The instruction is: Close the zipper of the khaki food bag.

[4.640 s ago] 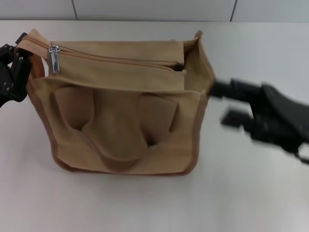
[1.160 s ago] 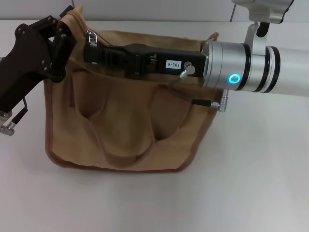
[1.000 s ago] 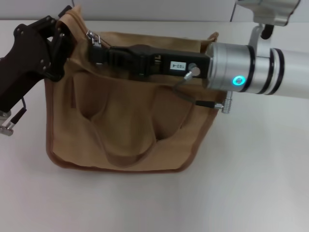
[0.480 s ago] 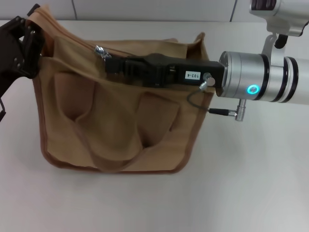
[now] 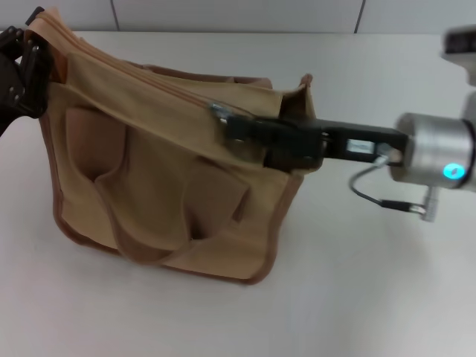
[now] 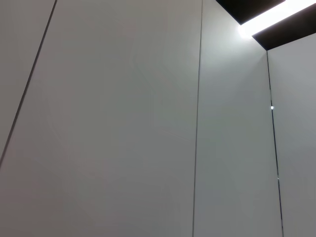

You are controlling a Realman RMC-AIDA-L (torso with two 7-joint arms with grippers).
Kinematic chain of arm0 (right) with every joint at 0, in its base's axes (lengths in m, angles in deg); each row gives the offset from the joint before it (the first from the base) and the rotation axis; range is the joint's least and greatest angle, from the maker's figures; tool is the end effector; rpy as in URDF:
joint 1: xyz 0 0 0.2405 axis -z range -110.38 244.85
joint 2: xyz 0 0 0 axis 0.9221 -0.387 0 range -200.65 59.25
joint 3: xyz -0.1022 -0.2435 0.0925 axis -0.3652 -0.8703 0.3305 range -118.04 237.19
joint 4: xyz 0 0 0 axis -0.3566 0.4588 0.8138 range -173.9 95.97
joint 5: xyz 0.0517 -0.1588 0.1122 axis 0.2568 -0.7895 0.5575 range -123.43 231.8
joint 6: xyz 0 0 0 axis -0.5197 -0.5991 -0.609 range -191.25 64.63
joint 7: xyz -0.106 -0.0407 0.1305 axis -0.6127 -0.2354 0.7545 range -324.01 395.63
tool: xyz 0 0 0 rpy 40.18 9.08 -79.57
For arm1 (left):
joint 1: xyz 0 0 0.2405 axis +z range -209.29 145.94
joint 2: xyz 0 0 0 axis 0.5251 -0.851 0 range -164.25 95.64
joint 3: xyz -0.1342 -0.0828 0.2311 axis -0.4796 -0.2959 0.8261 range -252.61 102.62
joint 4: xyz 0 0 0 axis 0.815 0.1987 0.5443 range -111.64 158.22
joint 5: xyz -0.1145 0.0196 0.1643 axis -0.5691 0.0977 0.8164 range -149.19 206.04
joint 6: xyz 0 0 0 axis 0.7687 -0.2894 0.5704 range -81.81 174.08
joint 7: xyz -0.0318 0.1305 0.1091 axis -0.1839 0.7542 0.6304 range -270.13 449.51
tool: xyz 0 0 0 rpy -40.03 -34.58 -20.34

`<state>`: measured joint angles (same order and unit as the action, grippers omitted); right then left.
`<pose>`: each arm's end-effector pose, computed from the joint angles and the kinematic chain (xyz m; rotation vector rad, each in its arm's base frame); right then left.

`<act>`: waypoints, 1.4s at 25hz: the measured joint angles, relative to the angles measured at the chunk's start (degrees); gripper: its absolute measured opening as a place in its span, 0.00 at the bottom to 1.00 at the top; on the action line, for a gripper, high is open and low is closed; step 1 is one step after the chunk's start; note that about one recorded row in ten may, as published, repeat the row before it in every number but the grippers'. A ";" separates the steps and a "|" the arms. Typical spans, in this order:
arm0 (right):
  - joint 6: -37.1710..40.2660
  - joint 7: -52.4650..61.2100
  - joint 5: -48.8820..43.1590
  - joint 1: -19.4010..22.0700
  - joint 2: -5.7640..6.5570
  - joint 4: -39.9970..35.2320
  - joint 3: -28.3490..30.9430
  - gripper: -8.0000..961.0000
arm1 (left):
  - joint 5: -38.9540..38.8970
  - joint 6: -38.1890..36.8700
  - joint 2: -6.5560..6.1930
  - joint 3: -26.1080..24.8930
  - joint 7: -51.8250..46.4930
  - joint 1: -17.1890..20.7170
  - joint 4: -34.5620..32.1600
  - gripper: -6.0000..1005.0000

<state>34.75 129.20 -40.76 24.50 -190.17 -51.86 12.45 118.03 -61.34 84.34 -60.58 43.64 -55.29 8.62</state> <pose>0.1610 0.3318 -0.0777 2.4472 -1.0258 -1.1983 -0.2714 0.3037 0.0343 -1.9049 -0.2698 -1.3965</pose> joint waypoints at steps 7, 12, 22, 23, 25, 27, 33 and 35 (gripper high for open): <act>2.53 1.17 0.05 5.68 0.21 -3.14 0.23 0.02 | 0.00 0.08 0.01 0.08 0.03 -0.02 0.28 0.14; 7.03 1.04 0.51 8.71 0.24 -7.18 0.79 0.02 | 0.18 0.41 0.14 0.45 0.28 0.01 0.41 0.14; 9.40 -1.89 1.57 11.16 0.31 -8.92 6.45 0.03 | 0.42 2.34 0.27 0.68 0.87 0.53 1.49 0.15; 9.49 -2.44 1.64 11.32 0.27 -8.90 7.18 0.03 | 0.41 2.73 0.26 0.68 0.87 0.45 1.60 0.15; 9.59 -3.49 2.01 11.91 0.18 -8.88 8.50 0.03 | 0.40 3.40 0.27 0.84 0.88 0.19 1.66 0.15; 9.67 -4.07 2.26 12.29 0.18 -8.85 9.12 0.11 | 0.40 3.98 0.27 1.24 0.86 -0.23 1.67 0.15; 9.82 -4.73 2.63 12.56 0.19 -8.64 9.72 0.30 | -0.13 6.62 0.42 1.61 0.30 -1.92 2.07 0.16; 9.83 -4.73 2.68 12.57 0.20 -8.53 9.70 0.35 | -0.91 6.53 0.45 1.04 0.21 -2.45 2.64 0.20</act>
<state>44.58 124.46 -38.08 37.07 -189.97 -60.39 22.15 117.12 -54.81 84.79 -59.55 43.85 -57.74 11.26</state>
